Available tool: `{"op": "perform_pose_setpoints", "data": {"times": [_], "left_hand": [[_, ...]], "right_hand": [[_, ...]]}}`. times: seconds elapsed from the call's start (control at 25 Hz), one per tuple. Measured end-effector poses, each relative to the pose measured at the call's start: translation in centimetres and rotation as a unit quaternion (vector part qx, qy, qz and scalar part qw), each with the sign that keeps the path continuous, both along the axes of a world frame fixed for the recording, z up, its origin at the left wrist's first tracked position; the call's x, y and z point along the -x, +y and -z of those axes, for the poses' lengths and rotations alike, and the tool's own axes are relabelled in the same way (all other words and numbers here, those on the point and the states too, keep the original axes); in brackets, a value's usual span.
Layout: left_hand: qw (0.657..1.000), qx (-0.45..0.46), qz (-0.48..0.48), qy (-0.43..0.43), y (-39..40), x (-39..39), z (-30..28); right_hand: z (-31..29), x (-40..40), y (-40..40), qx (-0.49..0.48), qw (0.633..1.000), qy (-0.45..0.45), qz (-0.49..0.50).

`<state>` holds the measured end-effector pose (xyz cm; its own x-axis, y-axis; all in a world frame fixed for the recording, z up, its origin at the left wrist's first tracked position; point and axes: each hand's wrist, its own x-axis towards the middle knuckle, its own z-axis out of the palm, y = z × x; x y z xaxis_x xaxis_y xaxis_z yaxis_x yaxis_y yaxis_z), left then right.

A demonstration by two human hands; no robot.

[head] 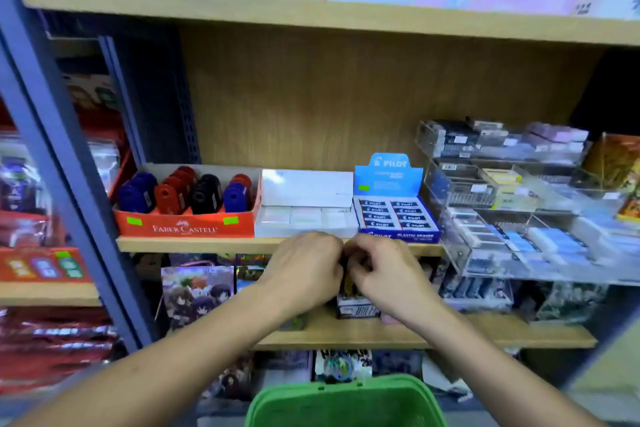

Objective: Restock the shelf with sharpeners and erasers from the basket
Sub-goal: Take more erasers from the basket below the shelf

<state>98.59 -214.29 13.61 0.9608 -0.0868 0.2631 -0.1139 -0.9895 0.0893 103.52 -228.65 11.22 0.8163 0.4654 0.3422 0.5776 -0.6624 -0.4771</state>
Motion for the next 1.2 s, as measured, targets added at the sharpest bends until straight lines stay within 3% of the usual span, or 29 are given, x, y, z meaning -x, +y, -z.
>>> {"op": "perform_pose_setpoints", "data": {"times": [0.12,0.32,0.52,0.8,0.96,1.04,1.2], "left_hand": [[0.994,0.022,0.012,0.104,-1.6,1.5,5.6],[0.956,0.045,0.034,0.288,-4.4,1.2,16.8],[0.907,0.071,0.037,0.413,-5.4,0.4,26.8],[0.813,0.047,-0.002,0.581,-5.1,5.7,40.4],[0.746,0.04,-0.044,0.663,-4.6,7.4,44.2],[0.719,0.061,-0.071,0.689,-4.5,7.5,44.7],[0.669,0.194,-0.168,0.697,-5.5,8.5,45.3]], "right_hand": [[6.5,1.7,-2.2,0.108,0.99,0.091,0.007],[17.5,1.7,-3.9,0.261,0.942,0.209,0.006],[26.6,1.0,-3.9,0.356,0.878,0.315,-0.052],[37.9,4.7,-7.5,0.475,0.8,0.365,-0.047],[41.0,7.0,-8.4,0.553,0.76,0.343,-0.002],[42.3,7.7,-8.4,0.562,0.736,0.378,0.01],[44.5,8.1,-8.2,0.482,0.722,0.496,0.005]]}}
